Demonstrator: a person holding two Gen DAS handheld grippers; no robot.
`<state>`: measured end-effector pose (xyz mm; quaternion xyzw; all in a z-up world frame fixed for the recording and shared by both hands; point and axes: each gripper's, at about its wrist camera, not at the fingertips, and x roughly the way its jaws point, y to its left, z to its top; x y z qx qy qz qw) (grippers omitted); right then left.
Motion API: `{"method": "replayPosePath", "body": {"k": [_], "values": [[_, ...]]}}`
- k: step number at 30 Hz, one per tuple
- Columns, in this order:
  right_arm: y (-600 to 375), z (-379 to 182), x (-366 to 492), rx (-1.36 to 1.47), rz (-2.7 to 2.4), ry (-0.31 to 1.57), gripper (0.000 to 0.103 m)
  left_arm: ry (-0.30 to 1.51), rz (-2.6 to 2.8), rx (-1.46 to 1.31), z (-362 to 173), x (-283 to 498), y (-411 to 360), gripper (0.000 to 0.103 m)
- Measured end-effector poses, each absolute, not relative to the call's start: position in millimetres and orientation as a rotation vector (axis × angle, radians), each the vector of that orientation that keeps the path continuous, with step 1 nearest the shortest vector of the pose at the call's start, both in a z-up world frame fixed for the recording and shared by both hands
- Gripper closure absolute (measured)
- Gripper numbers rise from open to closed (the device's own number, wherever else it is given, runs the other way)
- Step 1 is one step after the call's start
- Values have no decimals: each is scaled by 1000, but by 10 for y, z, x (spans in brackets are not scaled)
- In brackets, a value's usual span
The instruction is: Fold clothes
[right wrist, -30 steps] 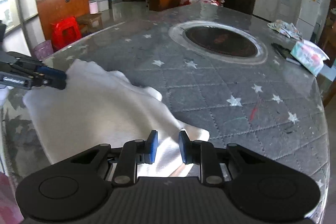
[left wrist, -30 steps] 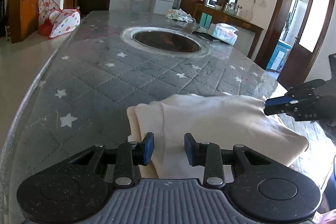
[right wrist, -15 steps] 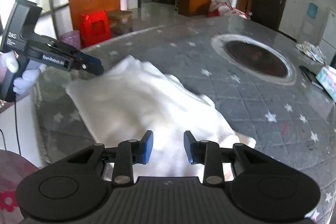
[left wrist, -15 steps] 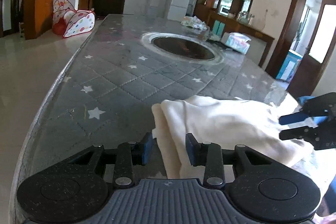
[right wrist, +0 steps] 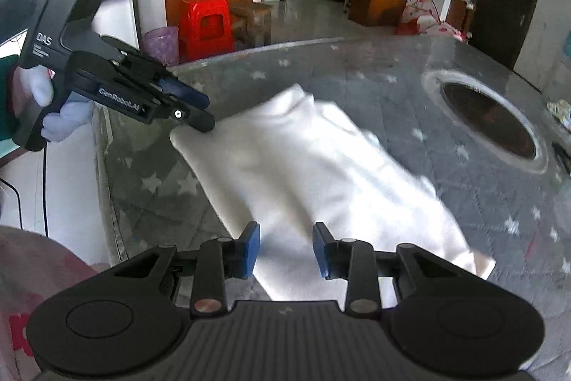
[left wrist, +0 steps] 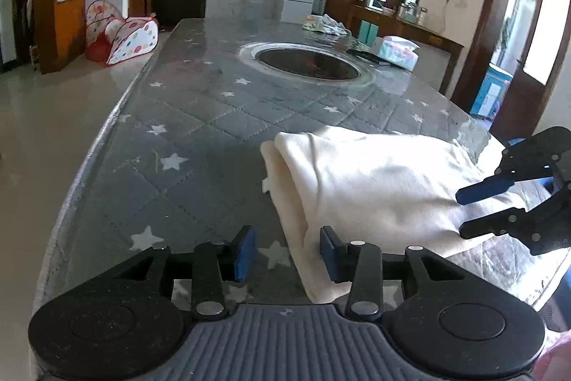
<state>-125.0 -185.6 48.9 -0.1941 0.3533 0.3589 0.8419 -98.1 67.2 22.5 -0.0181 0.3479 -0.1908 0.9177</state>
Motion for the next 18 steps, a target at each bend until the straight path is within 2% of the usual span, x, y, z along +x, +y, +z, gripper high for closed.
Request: {"method": "replayPosePath", "body": {"k": [6,12,18], "values": [[-1625,531,-1152,-410,808,719,71,699,-430,-39,235,-1001,579,54],[-1453,327,-1100,-453,830,767,71,737,-427,-6,111,-984,531,54],[-1321,521,-1148,-476,865,715,71,726,-400,-59,193,-972,700,54]]}}
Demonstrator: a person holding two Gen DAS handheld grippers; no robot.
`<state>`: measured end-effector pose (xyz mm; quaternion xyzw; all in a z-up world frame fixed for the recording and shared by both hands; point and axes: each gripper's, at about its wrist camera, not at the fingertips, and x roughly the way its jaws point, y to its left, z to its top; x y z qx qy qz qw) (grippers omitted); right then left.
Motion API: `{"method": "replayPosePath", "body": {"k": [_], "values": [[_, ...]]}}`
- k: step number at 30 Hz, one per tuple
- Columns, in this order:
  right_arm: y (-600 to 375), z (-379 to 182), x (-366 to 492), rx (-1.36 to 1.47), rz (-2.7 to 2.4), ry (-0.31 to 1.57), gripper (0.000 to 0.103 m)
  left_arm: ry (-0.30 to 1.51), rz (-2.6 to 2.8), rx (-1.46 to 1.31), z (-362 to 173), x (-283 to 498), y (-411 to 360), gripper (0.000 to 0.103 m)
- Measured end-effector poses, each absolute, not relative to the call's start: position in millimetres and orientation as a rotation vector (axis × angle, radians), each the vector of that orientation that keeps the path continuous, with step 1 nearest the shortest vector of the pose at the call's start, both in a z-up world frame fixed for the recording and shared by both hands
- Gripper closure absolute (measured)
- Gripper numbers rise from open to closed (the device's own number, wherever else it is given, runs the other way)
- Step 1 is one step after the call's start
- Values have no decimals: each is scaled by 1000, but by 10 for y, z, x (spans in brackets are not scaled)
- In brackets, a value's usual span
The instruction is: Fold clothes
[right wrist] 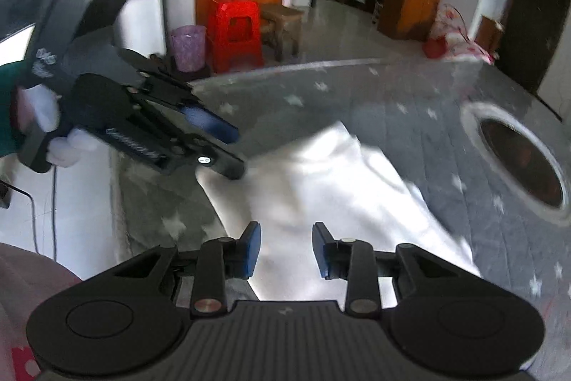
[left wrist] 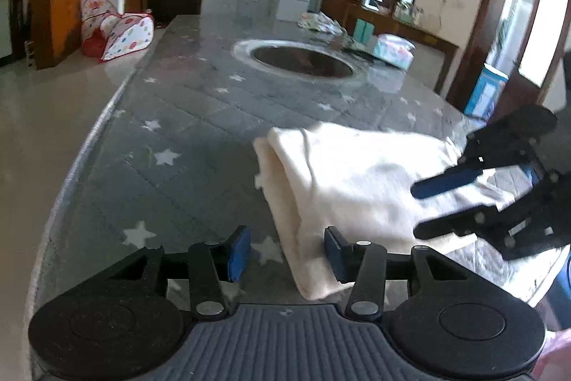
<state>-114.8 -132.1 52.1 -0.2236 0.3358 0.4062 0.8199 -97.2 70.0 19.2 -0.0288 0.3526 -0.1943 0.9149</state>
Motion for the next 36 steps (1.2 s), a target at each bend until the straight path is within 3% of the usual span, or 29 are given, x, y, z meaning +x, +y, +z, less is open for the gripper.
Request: {"method": "replayPosePath", "body": {"k": [14,19,27,36], "values": [[-662,266,-1289,-638,987,681,70,786,-340,-418,260,-708,986,46],[-688,308,-1284,-593,963,670,97,818,-335,-542,205,-623,1013,41],[-909,597,-1211,-417,952,659,99,863,-342,-675,131,-485,934,33],[-1107,748,-1215,-326,956,642,99,944,-362,-840,-45,-355,808,35]]}}
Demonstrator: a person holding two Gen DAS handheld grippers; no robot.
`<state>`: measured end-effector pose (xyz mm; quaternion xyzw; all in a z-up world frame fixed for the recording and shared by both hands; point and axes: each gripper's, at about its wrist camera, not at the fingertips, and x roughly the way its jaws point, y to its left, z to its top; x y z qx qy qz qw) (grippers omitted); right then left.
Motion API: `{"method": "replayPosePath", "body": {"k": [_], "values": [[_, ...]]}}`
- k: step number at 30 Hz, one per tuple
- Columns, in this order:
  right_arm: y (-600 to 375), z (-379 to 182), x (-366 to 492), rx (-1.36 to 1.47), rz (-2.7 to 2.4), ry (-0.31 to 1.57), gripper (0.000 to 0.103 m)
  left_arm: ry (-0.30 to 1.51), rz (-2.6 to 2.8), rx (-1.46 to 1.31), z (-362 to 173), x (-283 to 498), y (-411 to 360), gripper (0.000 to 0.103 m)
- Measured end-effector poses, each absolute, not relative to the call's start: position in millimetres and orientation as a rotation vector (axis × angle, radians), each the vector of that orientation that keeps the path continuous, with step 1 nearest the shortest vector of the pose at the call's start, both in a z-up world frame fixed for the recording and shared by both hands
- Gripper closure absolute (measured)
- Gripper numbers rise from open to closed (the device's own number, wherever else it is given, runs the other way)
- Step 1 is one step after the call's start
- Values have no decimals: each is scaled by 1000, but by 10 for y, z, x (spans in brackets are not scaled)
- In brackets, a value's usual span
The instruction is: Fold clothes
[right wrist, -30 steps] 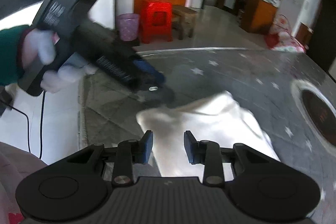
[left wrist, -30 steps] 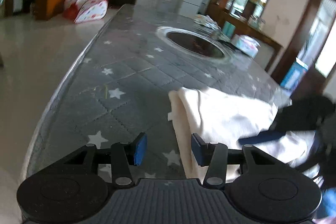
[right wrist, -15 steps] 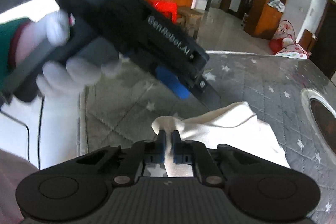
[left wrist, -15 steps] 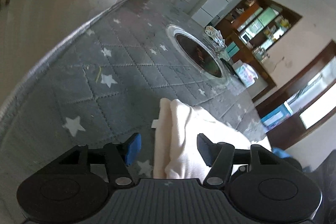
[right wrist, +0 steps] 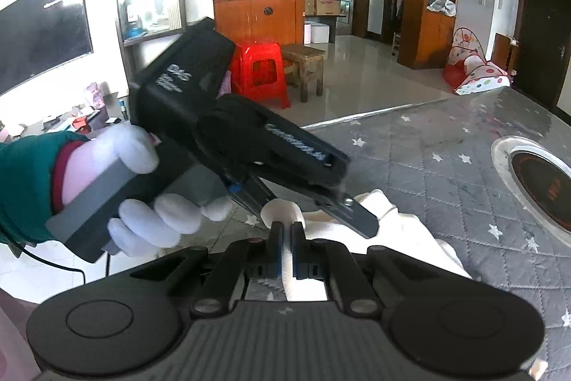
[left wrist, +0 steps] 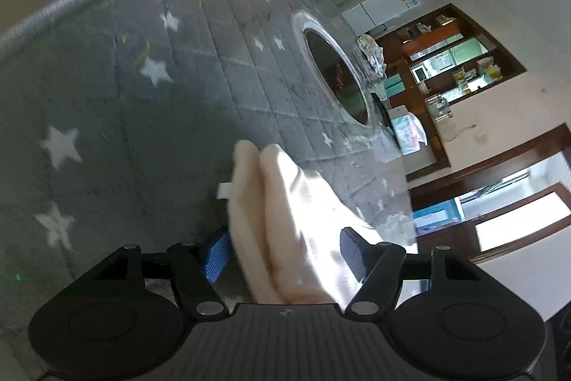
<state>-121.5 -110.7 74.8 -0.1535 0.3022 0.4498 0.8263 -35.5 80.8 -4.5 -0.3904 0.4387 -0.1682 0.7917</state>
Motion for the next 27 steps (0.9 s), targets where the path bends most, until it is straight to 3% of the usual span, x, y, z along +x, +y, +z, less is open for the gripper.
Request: {"method": "replayPosePath", "body": {"k": [3,8,11,20,27], "values": [[-1116,706,-1170,-323,975,649,99,962,-370,-876,-92,-301,773,46],[-1107,634,-1183,-319,1002,668,99,983,-356,-873,-152,-273,758,76],[-1096,599,-1179,-332,1005,670,99,986,-342,-877,-184,-283,776,83],[-1400,653,-1203,-291,945,680,94,969,-337,-855,-199,-333,759,84],[-1872,657,-1101,-205,760,708,79,961,-334,-829,-179,-348,740,83]]}}
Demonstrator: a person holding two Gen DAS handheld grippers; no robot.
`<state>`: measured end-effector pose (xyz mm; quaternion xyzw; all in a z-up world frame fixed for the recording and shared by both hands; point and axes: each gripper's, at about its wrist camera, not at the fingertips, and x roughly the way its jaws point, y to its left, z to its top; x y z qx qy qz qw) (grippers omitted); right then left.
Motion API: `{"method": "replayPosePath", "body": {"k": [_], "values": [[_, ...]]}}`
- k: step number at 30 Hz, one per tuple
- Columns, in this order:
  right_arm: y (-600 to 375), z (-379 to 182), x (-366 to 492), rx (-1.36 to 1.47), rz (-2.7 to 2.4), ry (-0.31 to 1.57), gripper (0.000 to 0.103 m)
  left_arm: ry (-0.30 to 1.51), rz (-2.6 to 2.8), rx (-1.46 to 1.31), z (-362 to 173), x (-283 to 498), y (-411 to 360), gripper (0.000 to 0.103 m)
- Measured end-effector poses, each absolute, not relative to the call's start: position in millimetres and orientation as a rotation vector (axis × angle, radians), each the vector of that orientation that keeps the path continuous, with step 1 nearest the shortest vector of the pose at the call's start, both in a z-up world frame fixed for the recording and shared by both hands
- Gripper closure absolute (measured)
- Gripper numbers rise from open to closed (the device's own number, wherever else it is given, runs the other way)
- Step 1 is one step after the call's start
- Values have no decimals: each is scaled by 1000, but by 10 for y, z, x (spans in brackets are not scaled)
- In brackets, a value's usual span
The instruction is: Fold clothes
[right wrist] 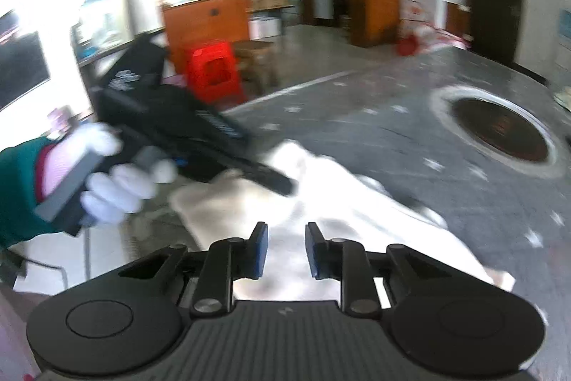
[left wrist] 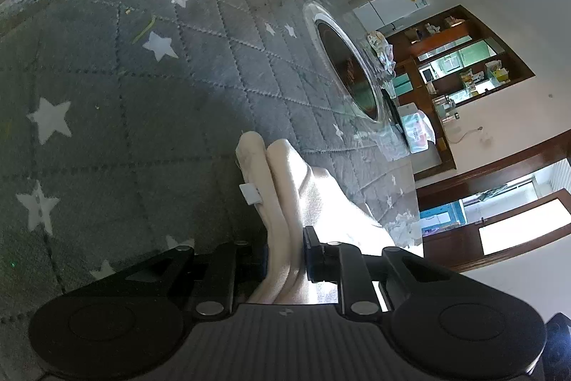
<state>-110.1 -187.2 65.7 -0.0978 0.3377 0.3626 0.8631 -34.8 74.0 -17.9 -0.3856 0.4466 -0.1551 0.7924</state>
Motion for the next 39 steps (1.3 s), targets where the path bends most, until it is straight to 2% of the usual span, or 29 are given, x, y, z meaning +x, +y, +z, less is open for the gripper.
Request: {"method": "replayPosePath", "body": {"k": [2,6,11,15,25,26,27,28,31,34,36,39], "values": [[-2040,634,-1075,-173,692,713,70,959,-333,-822,-171,-351,735,82],[-2374,555,-1002,-100,560,733,64,957,-332,-818,-167,-358,724,82],[-2753,442,-906,-16,424,755,63,953,-334,-808,-165,-353,702,82],[-2951,368,-818,48,370,773,57,950,-339,-787,-147,-358,684,81],[-3158,160,-707,177,347,800,53,949,-347,-776,-137,-353,683,79],[-3151,158,-706,180,351,797,54,947,-348,-771,-135,-354,680,79],[-3145,156,-703,183,358,795,59,946,-348,-768,-133,-355,675,79],[-3140,152,-699,191,367,797,72,946,-348,-766,-134,-354,671,79],[-3119,155,-700,208,388,797,85,947,-348,-766,-134,-352,668,79],[-3133,173,-707,216,393,790,84,948,-349,-769,-136,-350,670,79],[-3159,150,-695,227,390,796,77,948,-350,-770,-140,-350,672,79],[-3178,124,-690,237,392,791,77,947,-350,-775,-151,-351,684,79]]}}
